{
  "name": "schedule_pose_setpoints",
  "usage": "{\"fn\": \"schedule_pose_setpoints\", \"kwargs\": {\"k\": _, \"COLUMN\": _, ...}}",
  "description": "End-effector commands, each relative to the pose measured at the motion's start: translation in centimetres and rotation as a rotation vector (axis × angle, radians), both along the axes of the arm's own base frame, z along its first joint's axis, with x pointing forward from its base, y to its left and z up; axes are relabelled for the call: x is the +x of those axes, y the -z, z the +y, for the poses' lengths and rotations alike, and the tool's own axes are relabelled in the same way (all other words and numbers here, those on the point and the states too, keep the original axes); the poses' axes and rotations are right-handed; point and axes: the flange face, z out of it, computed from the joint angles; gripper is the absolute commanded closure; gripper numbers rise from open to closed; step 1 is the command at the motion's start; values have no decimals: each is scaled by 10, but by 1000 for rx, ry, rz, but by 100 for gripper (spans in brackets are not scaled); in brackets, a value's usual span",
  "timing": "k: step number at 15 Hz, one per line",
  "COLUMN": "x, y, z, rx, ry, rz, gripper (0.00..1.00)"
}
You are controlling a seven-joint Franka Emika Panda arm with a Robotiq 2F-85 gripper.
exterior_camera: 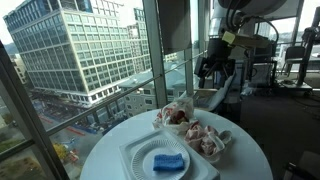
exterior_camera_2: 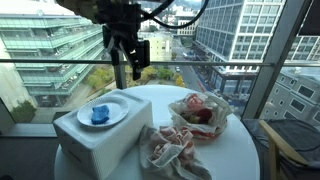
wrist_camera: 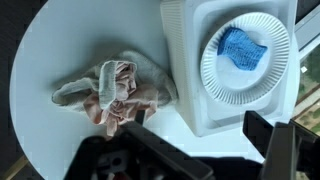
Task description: Place the clothes on the box
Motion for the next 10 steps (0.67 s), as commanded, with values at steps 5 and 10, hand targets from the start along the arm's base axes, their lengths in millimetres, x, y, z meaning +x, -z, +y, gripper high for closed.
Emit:
{"fn": "schedule_pose_setpoints", "kwargs": {"k": 5, "x": 50, "y": 85, "z": -36, "rx": -25, "ry": 132, "rz": -59, "gripper": 0}}
{"fn": "schedule_pose_setpoints", "kwargs": {"k": 10, "x": 73, "y": 148, "z": -53, "rx": -44, "ry": 172, "rz": -23, "gripper": 0}}
